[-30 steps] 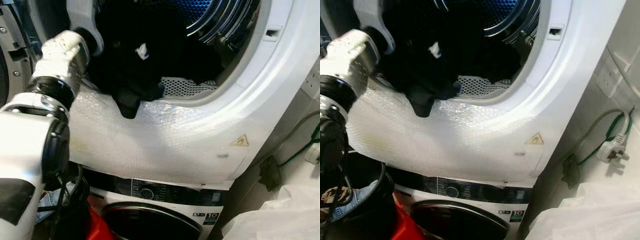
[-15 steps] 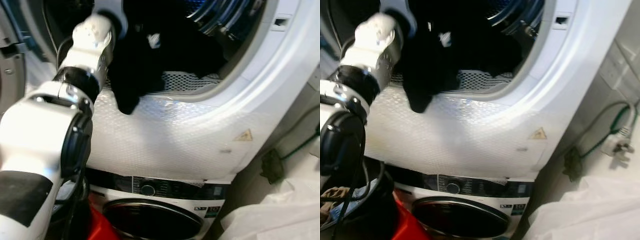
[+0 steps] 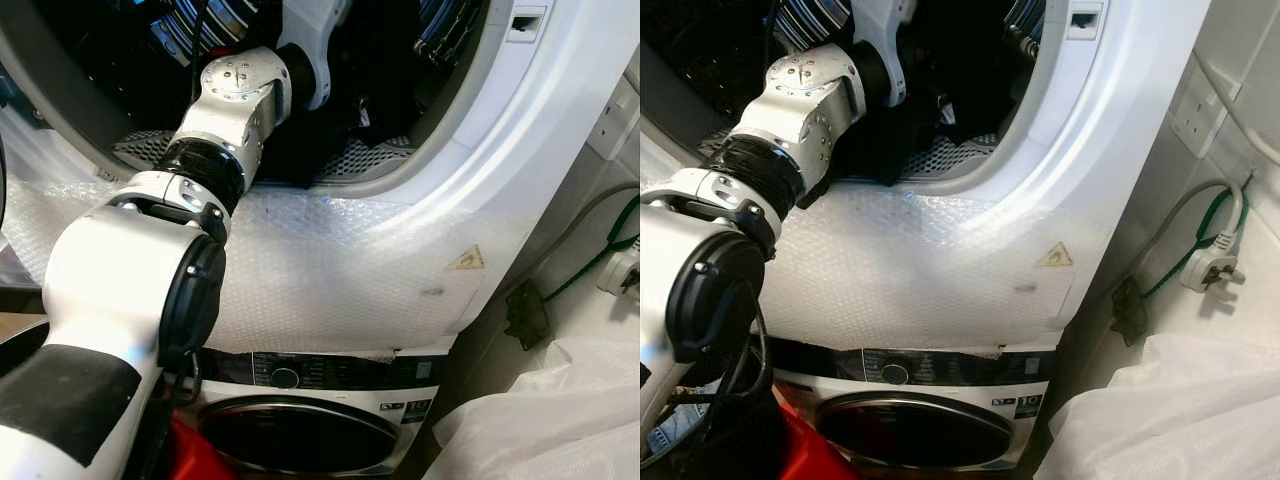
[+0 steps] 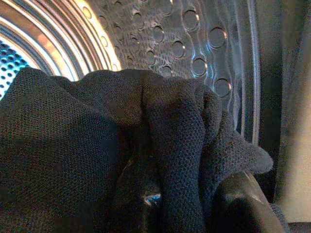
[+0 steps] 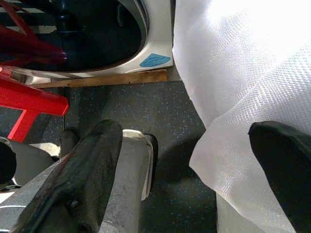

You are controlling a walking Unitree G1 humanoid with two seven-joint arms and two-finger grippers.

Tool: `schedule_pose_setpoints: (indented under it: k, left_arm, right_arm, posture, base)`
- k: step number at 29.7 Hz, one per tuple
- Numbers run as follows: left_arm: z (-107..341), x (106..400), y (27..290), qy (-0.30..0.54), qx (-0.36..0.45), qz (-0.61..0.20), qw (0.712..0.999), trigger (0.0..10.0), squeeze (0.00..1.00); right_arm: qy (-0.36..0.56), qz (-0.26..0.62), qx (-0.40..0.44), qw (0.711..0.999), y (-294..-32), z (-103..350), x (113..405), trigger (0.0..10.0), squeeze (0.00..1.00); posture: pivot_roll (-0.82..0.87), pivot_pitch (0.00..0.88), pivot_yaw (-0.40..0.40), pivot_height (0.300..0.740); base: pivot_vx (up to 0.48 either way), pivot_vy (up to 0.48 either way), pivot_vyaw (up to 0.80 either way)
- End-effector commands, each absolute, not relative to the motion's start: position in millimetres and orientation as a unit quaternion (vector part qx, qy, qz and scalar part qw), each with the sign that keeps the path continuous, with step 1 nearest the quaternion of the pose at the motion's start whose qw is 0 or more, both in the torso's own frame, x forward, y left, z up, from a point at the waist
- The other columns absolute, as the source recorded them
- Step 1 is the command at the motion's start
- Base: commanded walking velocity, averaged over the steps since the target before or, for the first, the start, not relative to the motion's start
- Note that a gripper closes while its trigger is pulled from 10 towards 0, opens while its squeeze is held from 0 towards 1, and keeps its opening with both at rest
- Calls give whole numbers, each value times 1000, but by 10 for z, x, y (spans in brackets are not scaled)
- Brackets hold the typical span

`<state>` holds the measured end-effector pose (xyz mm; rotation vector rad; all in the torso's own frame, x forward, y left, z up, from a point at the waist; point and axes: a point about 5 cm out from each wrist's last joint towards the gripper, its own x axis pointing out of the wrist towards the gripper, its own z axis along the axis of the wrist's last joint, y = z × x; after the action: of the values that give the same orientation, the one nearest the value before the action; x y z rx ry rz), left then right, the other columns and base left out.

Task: Clothes washing

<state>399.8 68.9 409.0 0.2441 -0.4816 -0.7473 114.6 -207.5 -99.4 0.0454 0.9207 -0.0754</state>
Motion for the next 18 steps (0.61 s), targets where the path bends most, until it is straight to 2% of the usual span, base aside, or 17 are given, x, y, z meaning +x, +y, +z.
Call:
schedule_pose_setpoints:
  k: [1,5,9,18]
  left_arm:
    - [3954,4074,820,-198,115,-330,916,10000,1000]
    - [3975,4092,947,-204,115,-298,925,10000,1000]
    - [3952,4142,1135,-187,110,-237,947,10000,1000]
    - [3915,4168,1261,-165,144,-204,954,10000,1000]
  right_arm:
    - [466,-27,27,884,-2009,-1041,1056,10000,0]
    - [468,-20,29,883,-1961,-1042,1099,10000,0]
    - [463,-10,36,886,-1875,-1035,1167,10000,0]
    - [467,5,38,884,-1784,-1037,1217,10000,0]
  posture:
    - [-99,125,29,740]
    - [-76,109,28,740]
    - [-55,106,31,740]
    - [-22,110,28,740]
  base:
    - [0,0,0]
    - [0,0,0]
    - [0,0,0]
    - [0,0,0]
